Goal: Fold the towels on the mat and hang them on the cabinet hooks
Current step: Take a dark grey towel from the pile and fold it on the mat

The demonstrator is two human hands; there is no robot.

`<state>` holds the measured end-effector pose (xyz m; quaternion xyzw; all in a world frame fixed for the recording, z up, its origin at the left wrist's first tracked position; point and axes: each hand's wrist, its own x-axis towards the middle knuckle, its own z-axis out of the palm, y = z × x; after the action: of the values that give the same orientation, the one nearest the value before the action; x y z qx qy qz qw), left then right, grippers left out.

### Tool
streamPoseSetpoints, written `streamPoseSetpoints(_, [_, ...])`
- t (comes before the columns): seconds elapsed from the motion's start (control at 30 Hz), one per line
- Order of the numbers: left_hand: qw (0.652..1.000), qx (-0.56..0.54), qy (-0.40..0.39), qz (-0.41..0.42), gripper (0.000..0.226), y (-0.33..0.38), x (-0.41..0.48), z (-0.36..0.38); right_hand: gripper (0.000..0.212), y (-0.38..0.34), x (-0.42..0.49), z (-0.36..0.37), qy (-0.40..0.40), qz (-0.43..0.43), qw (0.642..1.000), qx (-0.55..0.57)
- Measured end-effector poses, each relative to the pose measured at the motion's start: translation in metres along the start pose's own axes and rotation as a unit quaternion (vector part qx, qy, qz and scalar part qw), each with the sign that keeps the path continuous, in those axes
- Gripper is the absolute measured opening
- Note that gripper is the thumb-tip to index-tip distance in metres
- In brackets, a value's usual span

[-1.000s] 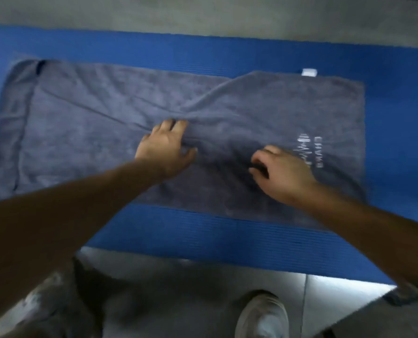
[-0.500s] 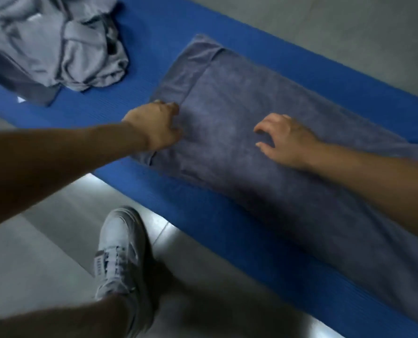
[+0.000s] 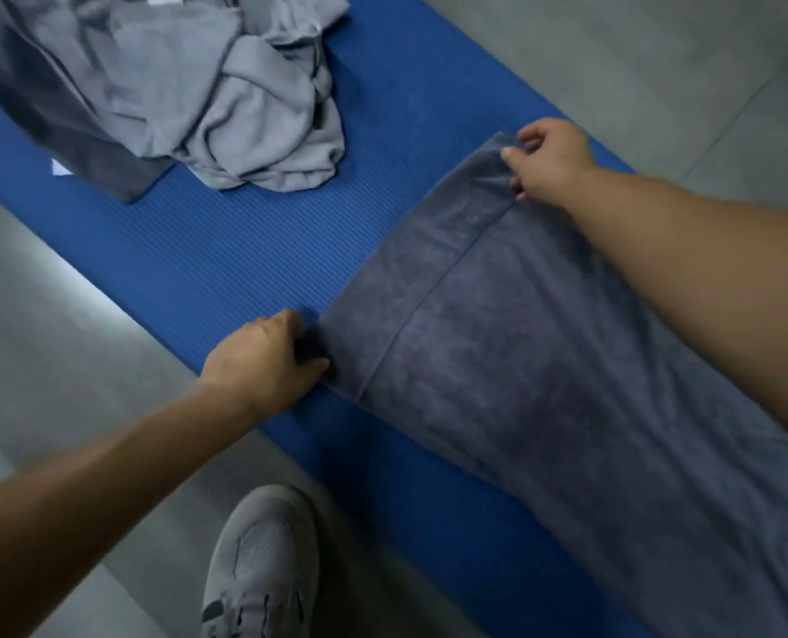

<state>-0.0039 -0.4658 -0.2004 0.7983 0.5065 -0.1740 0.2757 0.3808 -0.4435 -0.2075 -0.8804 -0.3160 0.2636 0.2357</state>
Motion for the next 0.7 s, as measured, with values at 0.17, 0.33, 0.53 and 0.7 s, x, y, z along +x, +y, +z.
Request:
streamPoseSetpoints(0.17, [1.000,-0.001,0.005,0.016,0.031,-0.010,-0.002,0.003,0.055,0.004,0.032,0.010,0.025,0.033,0.997,-0.063])
streamPoseSetpoints(0.33, [0.996,-0.084,0.007,0.023,0.028,-0.015,0.002,0.002,0.026,-0.012,0.037,0.009,-0.001,0.016,0.991,-0.132])
streamPoseSetpoints(0.53, [0.848,-0.509,0.030,-0.146,0.017,-0.034,0.017,-0.009,0.016,-0.038,0.051,0.000,0.017,0.037,0.998,0.041])
streamPoseSetpoints(0.7, [0.767,-0.604,0.150,-0.157,0.013,-0.042,0.032,-0.047,0.017,-0.072,0.052,-0.010,0.019,0.006,0.982,0.190])
